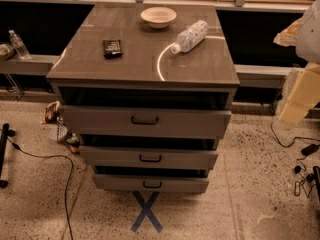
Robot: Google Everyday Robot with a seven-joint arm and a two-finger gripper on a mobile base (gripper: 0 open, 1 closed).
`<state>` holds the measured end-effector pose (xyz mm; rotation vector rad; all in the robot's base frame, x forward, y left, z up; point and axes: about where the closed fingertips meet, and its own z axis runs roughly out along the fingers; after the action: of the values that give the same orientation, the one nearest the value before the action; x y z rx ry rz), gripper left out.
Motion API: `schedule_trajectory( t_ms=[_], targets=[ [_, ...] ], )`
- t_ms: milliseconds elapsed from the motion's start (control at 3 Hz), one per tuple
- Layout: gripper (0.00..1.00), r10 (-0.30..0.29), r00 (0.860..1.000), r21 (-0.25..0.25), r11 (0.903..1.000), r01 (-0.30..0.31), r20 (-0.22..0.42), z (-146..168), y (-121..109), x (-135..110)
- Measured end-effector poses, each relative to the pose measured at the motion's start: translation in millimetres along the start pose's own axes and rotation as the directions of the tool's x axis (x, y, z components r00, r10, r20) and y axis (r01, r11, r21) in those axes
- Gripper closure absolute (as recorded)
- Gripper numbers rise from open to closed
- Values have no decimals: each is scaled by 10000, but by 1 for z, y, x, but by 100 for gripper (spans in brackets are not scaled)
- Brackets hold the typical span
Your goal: Move rxbar chocolate near water bottle
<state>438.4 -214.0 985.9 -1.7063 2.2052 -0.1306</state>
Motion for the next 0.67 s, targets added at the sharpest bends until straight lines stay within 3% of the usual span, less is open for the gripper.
schedule_trajectory(
  t_ms=[333,667],
  targets=[
    [0,1,10000,1,10000,-1,1,0,0,0],
    [0,639,9933,377,9970,-678,958,6,-12,-17]
  ],
)
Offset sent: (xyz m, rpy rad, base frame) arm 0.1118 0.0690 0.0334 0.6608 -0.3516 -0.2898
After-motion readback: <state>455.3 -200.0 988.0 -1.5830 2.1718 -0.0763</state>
